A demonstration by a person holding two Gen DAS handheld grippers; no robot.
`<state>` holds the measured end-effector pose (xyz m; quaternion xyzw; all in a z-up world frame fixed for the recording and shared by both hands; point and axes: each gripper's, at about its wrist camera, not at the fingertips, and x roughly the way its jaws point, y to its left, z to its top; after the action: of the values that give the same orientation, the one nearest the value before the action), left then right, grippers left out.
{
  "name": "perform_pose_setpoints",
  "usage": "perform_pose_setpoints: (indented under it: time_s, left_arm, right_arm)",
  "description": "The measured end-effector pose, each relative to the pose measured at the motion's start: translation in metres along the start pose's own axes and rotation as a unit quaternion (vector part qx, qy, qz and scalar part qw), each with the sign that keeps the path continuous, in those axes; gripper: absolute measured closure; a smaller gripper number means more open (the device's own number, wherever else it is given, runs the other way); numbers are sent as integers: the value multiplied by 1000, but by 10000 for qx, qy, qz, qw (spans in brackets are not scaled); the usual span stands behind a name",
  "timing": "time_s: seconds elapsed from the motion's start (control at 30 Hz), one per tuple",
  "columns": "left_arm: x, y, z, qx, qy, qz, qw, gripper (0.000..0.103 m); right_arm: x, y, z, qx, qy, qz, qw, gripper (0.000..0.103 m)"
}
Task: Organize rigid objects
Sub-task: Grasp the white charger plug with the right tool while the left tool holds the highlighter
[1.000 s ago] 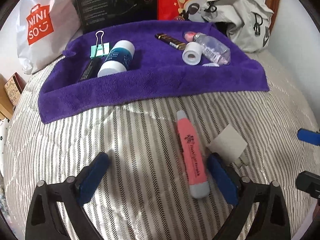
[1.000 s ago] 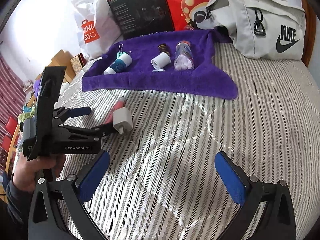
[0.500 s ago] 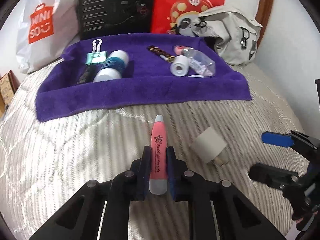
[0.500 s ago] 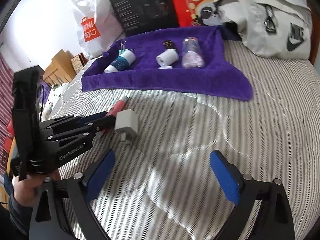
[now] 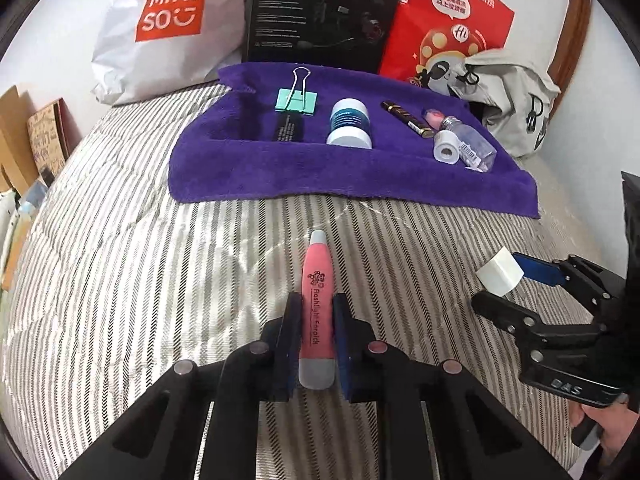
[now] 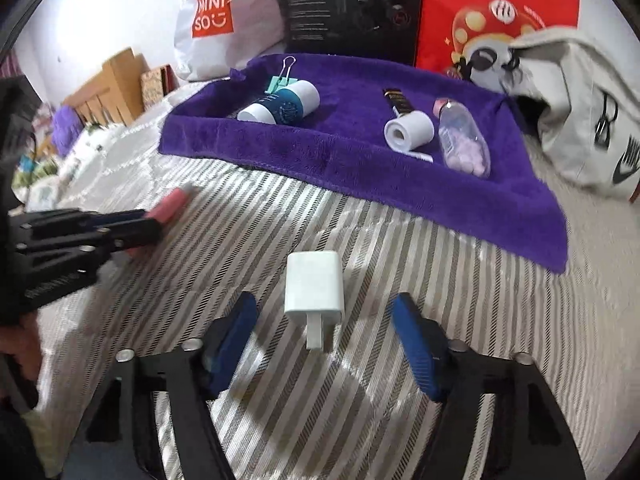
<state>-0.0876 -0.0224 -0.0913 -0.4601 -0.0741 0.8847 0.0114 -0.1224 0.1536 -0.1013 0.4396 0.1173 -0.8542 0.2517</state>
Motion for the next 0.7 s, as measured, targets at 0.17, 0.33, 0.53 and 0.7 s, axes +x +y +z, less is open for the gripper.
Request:
perform_pose_setpoints:
  time_s: [0.17, 0.33, 0.53, 0.7]
  left_arm:
    - [-4, 8, 0, -96, -46, -204, 9997, 88]
    - [-8, 11, 0, -166, -56, -400, 9990, 88]
    - [-12, 10, 1, -215, -78, -622, 9978, 88]
    - [-15, 7, 7, -197, -102, -654, 9976, 88]
  right_arm:
    - [2, 3, 3, -86, -77, -44, 9999, 55]
    - [0, 2, 4, -69, -54, 4, 10000, 77]
    - [-4, -11, 6, 202, 101, 348, 9991, 77]
    - [-15, -21, 7, 276, 20, 398, 9988, 77]
